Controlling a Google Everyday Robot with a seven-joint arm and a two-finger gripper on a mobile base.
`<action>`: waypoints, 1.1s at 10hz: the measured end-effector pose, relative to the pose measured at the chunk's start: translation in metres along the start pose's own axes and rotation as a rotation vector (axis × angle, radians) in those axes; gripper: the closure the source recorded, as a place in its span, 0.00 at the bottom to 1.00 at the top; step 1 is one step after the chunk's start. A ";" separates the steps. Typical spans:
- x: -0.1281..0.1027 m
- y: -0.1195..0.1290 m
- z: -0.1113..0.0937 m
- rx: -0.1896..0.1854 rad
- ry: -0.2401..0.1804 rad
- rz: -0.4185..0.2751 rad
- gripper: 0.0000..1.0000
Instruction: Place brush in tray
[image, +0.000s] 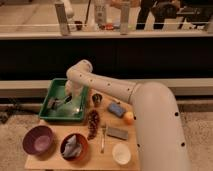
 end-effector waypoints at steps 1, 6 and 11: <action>0.000 0.001 0.000 0.000 0.000 -0.001 0.85; 0.000 0.004 0.000 0.004 0.000 -0.005 0.83; -0.001 0.004 -0.001 0.005 0.000 -0.012 0.86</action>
